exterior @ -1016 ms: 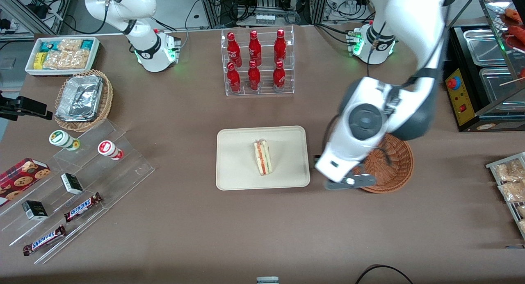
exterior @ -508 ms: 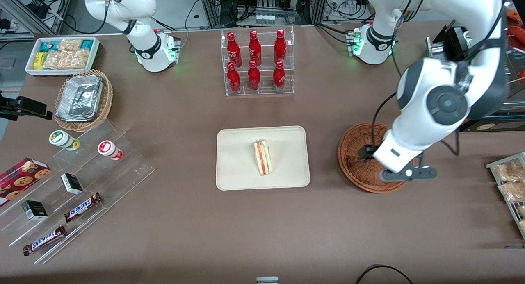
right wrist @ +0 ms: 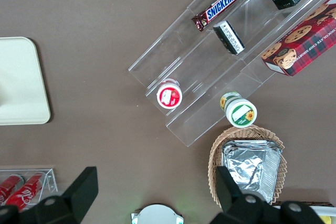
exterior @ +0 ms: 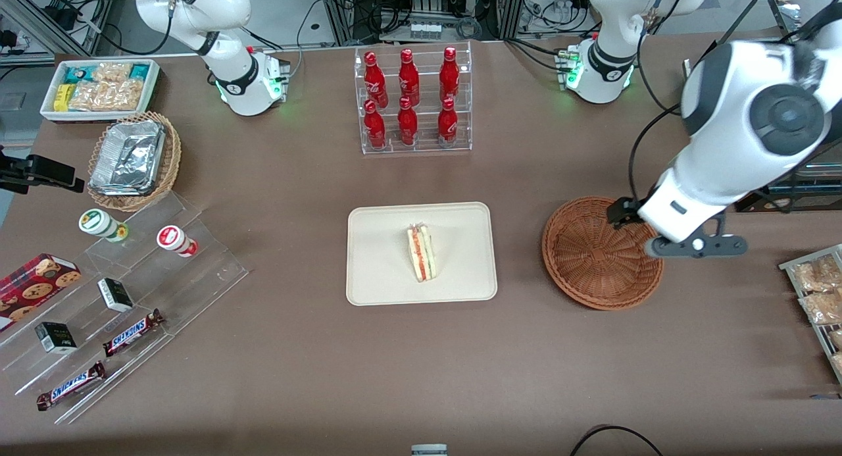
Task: Place sandwich from basket to tray
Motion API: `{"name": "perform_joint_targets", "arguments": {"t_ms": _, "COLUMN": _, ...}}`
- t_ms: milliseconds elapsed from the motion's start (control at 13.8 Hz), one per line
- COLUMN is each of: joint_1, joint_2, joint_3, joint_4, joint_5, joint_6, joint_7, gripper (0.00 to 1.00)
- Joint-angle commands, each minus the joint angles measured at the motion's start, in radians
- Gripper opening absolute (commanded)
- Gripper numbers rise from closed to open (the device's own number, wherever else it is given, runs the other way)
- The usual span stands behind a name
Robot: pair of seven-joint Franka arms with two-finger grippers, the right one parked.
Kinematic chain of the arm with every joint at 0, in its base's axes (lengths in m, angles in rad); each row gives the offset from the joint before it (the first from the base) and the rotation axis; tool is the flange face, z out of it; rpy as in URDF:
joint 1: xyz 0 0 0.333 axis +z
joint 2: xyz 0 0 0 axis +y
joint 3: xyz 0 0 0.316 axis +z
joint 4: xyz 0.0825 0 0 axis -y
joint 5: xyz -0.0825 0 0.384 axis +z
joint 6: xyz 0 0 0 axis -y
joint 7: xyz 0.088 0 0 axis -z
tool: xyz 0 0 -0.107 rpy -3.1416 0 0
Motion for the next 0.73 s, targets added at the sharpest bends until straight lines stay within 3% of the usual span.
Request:
{"name": "perform_joint_targets", "arguments": {"t_ms": 0, "joint_1": 0.096, "joint_2": -0.087, "joint_3": -0.047, "joint_4": -0.038, "joint_5": -0.029, "joint_6": -0.068, "joint_7": 0.098, "gripper": 1.00}}
{"name": "perform_joint_targets", "arguments": {"t_ms": 653, "joint_1": 0.177, "joint_2": -0.186, "joint_3": -0.042, "joint_4": -0.018, "joint_5": -0.052, "joint_6": -0.220, "joint_7": 0.106, "gripper": 1.00}}
